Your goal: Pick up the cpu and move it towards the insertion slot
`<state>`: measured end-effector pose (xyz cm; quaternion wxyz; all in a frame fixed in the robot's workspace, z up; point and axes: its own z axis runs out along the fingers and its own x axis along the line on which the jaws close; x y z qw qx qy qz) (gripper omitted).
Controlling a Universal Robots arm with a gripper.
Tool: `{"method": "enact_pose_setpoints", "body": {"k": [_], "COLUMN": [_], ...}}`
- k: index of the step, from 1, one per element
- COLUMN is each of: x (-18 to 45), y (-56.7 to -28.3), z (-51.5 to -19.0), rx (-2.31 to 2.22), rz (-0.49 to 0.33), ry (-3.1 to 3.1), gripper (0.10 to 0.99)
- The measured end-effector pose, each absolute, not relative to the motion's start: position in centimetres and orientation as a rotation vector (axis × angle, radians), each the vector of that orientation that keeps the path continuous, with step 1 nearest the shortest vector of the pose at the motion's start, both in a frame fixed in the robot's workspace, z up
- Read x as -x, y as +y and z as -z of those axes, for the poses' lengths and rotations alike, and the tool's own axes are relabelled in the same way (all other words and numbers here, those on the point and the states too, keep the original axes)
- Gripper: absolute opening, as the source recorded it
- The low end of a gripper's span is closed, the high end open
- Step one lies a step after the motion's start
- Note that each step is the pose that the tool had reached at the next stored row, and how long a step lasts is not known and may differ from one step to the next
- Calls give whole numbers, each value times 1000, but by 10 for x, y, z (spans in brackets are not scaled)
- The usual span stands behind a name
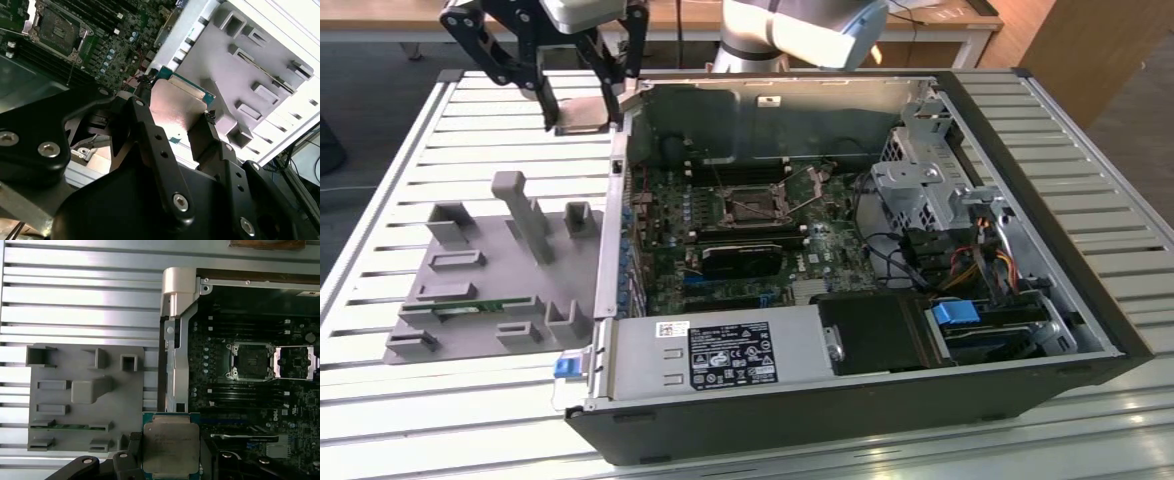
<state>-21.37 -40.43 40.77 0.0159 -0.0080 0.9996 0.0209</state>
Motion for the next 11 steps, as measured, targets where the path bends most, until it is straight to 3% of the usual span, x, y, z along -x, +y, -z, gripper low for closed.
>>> {"method": "enact_pose_setpoints", "body": {"k": [11], "x": [187], "y": [-404], "z": [-408], "rx": [25], "rz": [-65], "ry": [3109], "gripper": [541]}}
